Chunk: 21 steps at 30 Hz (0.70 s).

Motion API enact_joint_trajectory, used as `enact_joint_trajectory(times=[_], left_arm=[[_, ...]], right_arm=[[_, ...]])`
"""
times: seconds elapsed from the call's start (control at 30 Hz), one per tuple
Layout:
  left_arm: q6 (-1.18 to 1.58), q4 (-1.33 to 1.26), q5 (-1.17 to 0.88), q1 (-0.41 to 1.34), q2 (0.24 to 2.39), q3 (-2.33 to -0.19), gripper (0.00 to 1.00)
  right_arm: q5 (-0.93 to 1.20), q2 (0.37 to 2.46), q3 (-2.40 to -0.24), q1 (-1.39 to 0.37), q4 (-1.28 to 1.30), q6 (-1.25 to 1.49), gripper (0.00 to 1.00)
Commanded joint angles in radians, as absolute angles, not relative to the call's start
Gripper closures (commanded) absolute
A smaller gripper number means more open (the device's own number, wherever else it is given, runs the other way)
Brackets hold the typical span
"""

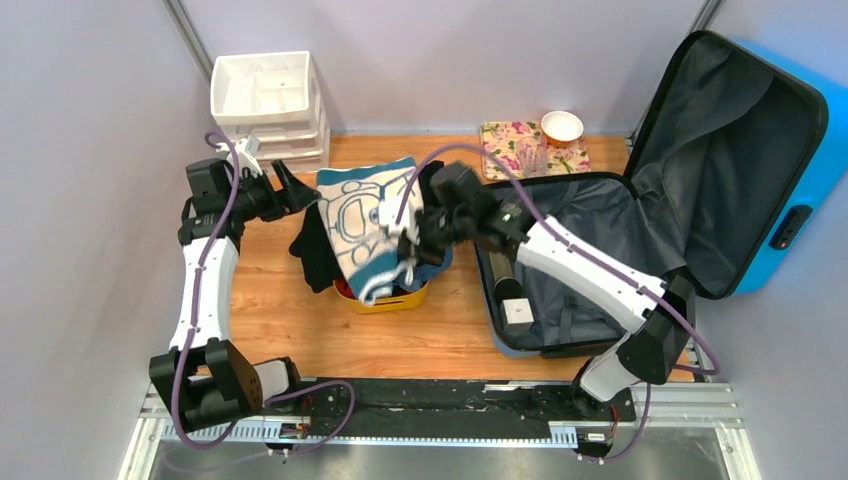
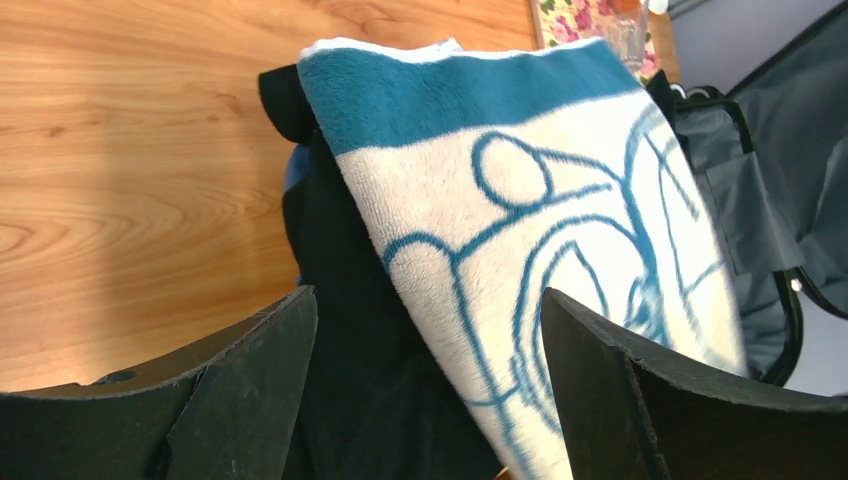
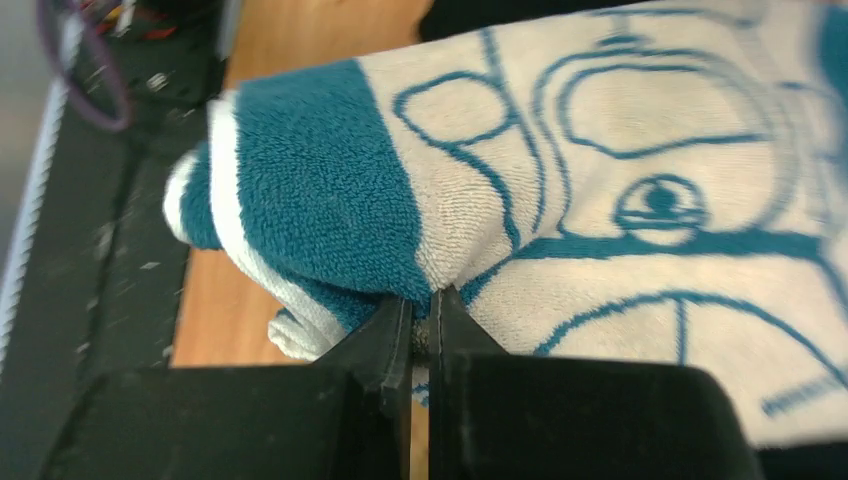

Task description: Open, take out, and arrange the luggage

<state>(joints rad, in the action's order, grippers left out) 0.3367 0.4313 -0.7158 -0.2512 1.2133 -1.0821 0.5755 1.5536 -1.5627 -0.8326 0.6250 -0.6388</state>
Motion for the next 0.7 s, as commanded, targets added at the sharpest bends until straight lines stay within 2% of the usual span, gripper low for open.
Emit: enact_joint_trajectory(times=[0.0,0.03,0.07,0.13,0.2,0.3,0.6,0.67], left_arm=[[0.255,0.462,-0.802,-0.256,1.167,-1.094,0.10],[0.242,0.492,-0.813,-0.258,1.170,-1.104,0.11],[0.201,0.512,-0.825,-0.255,1.175,-1.112,0.10],[0.166,0.547,-0.824,-0.256,1.172,-1.123,0.10],[0.124,0.569,-0.810,-0.258,1.158,-1.124,0.10],[0.107,0.581,-0.807,-0.256,1.140,-1.109,0.10],[0.109,0.546,-0.917,-0.253,1.123,-1.089,0.10],[0.022,0.603,-0.920,-0.220,1.134,-1.117,0.16]], right_arm=[[0.517,1.511,-1.486,-0.969,0.730,-0.666,0.94],[0.500,1.532,-1.506,-0.974,0.747,-0.651,0.70],[0.486,1.557,-1.529,-0.973,0.783,-0.629,0.55],[0.469,1.633,-1.628,-0.956,0.833,-0.555,0.33],[0.459,1.661,-1.687,-0.946,0.903,-0.529,0.30],[0.402,1.640,-1.700,-0.946,0.845,-0.512,0.27],[0.223,1.693,-1.729,-0.965,0.720,-0.456,0.30],[0.221,1.718,-1.759,-0.944,0.718,-0.410,0.31]])
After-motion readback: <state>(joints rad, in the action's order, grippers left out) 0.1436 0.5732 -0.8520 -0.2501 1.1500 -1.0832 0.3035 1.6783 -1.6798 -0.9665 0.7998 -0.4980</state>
